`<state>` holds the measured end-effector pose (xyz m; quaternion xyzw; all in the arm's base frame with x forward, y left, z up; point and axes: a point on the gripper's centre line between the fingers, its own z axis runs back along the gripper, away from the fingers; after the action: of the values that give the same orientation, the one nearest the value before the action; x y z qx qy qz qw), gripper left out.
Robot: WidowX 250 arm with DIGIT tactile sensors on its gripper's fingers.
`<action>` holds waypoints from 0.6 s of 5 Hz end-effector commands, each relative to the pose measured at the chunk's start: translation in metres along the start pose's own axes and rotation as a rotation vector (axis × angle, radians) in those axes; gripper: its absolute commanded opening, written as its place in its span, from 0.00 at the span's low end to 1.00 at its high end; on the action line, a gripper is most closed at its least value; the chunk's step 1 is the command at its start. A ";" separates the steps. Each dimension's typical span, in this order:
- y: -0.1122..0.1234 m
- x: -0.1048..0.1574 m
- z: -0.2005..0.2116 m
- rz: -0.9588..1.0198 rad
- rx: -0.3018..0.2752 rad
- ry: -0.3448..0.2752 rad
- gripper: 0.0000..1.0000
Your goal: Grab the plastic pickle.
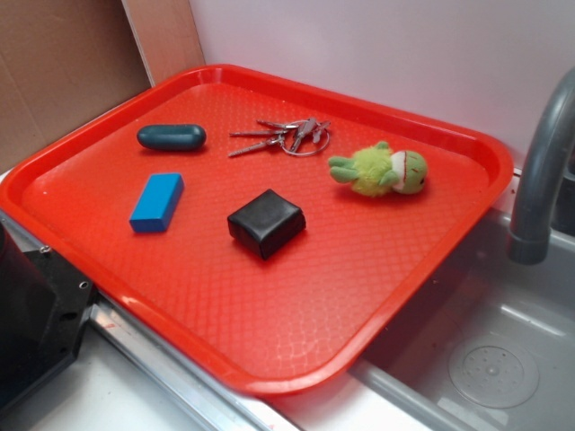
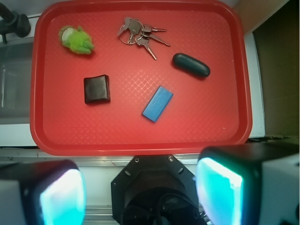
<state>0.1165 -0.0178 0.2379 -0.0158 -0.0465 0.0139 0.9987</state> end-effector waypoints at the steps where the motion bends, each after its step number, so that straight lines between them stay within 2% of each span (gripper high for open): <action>1: 0.000 0.000 0.000 0.000 0.000 0.000 1.00; 2: 0.007 0.040 -0.010 0.045 0.007 0.023 1.00; 3: 0.022 0.086 -0.027 0.010 0.036 0.042 1.00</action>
<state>0.2002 0.0048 0.2065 0.0015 -0.0023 0.0154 0.9999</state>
